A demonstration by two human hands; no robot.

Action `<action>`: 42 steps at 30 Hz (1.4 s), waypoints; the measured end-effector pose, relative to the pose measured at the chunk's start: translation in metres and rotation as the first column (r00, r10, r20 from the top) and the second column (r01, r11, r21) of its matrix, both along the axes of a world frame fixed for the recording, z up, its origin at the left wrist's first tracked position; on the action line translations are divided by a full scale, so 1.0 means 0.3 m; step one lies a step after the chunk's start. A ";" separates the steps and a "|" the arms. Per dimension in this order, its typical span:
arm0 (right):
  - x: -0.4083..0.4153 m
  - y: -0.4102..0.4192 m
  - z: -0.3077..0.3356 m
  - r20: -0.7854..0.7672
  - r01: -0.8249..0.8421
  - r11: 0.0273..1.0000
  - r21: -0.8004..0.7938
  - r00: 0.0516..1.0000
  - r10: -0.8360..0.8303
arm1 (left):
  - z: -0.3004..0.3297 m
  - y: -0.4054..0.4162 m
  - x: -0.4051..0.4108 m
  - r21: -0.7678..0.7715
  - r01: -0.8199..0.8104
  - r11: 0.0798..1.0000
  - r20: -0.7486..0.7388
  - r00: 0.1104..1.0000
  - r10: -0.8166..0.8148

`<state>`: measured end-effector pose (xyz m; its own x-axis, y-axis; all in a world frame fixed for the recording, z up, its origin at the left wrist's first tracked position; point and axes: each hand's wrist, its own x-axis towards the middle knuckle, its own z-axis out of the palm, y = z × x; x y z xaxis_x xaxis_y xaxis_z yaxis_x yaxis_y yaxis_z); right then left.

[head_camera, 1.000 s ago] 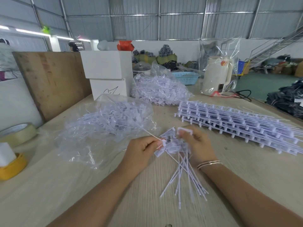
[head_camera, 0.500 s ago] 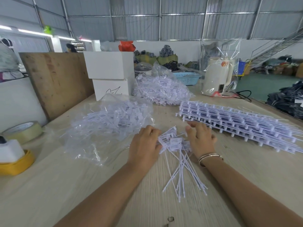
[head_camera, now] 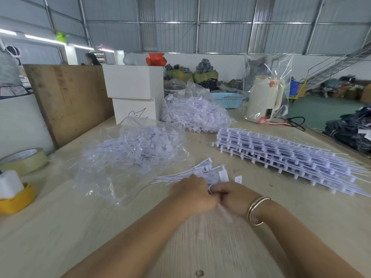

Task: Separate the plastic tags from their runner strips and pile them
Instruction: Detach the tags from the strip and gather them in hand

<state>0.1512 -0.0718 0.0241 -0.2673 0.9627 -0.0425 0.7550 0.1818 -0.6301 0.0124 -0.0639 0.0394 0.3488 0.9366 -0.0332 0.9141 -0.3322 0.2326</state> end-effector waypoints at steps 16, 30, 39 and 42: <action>0.099 0.048 -0.015 -0.616 0.581 0.750 0.316 0.727 -0.304 | -0.029 0.047 -0.098 0.290 0.099 0.952 -0.092 0.993 -0.075; 0.110 0.088 -0.044 -0.527 0.493 0.801 0.339 0.805 -0.272 | -0.078 0.236 -0.120 0.088 0.196 0.977 -0.033 0.980 -0.194; 0.076 0.062 -0.054 -0.069 0.227 0.934 0.277 0.974 -0.216 | -0.074 0.240 -0.100 0.141 0.080 0.987 0.085 0.992 -0.092; 0.068 0.094 -0.091 0.237 0.182 0.943 0.278 0.938 -0.251 | -0.059 0.234 -0.083 0.143 0.234 0.962 0.132 0.958 -0.253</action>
